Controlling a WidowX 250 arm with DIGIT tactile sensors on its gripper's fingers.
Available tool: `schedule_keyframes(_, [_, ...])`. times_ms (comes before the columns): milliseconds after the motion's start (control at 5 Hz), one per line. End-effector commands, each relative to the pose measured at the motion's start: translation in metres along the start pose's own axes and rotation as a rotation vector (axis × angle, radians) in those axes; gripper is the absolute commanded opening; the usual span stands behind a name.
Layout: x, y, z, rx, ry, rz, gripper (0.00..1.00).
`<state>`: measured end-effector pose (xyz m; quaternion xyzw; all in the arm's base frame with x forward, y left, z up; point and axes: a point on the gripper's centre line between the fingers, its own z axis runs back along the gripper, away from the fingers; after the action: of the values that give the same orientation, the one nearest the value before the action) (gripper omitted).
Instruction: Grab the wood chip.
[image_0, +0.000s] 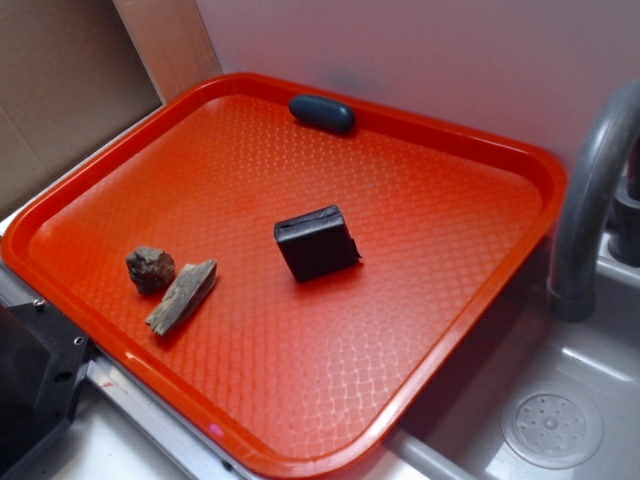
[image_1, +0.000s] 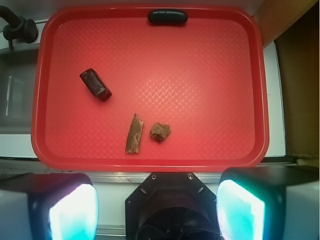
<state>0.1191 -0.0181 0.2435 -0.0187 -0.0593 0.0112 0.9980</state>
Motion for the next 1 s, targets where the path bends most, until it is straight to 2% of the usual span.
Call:
schedule_keyframes(0, [0.000,0.000,0.000,0.000,0.000,0.000,1.00])
schedule_keyframes(200, [0.025,0.008,-0.019,0.046,-0.021,-0.033,1.00])
schedule_keyframes(400, [0.042,0.021,-0.065,0.011,-0.025,0.099,1.00])
schedule_keyframes(600, [0.030,0.008,-0.111,-0.006,-0.010,0.167,1.00])
schedule_keyframes(800, [0.017,-0.010,-0.149,-0.073,0.048,0.145,1.00])
